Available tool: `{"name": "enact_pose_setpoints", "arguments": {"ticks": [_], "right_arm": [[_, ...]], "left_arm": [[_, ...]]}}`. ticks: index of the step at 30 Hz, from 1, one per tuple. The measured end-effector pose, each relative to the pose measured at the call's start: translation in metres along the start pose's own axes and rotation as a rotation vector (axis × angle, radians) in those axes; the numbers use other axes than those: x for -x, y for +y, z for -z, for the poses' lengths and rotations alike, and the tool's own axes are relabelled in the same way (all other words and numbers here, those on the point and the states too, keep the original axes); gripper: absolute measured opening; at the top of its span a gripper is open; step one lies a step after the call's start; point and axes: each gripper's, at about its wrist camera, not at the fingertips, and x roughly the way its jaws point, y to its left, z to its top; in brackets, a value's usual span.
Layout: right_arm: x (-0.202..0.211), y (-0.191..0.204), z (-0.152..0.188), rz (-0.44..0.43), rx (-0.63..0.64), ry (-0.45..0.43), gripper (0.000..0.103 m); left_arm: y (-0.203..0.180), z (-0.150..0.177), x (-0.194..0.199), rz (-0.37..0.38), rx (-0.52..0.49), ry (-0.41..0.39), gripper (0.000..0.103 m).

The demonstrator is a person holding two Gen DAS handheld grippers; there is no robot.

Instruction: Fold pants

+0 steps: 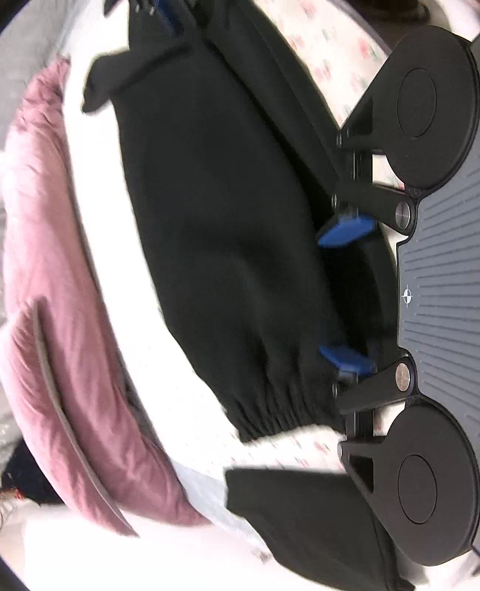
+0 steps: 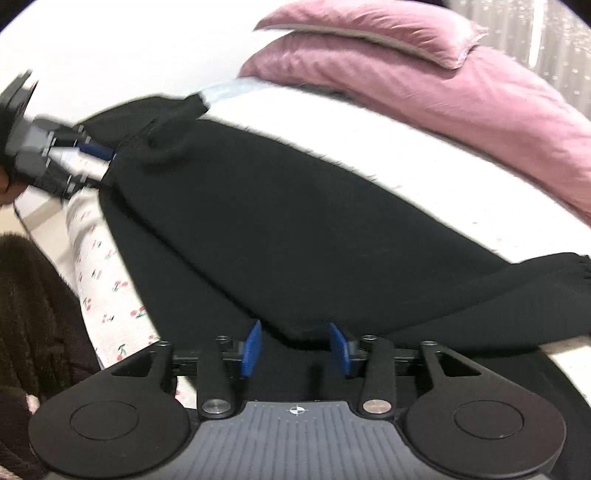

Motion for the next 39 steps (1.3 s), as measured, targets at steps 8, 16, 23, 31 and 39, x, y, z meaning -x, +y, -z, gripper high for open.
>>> {"name": "enact_pose_setpoints", "arguments": {"ticks": [8,16,23,31,39], "right_arm": [[0.022,-0.094,-0.015,0.167,-0.199,-0.009,0.067],[-0.005,-0.15,-0.022,0.307,-0.24,0.061,0.073],[-0.03,-0.186,-0.028,0.356,-0.273,0.092,0.078],[-0.082,-0.238,-0.053,0.431,-0.347,0.115,0.078],[-0.127,-0.285,-0.066,0.548,-0.5,0.106,0.07]], "left_arm": [[-0.072,-0.047,0.0,0.166,-0.056,-0.116,0.071],[-0.148,-0.099,-0.051,0.41,-0.035,-0.172,0.072],[-0.175,-0.118,-0.095,0.548,0.105,-0.19,0.073],[-0.192,-0.13,-0.125,0.717,0.205,-0.205,0.046],[-0.187,-0.13,-0.149,0.849,0.283,-0.156,0.019]]}}
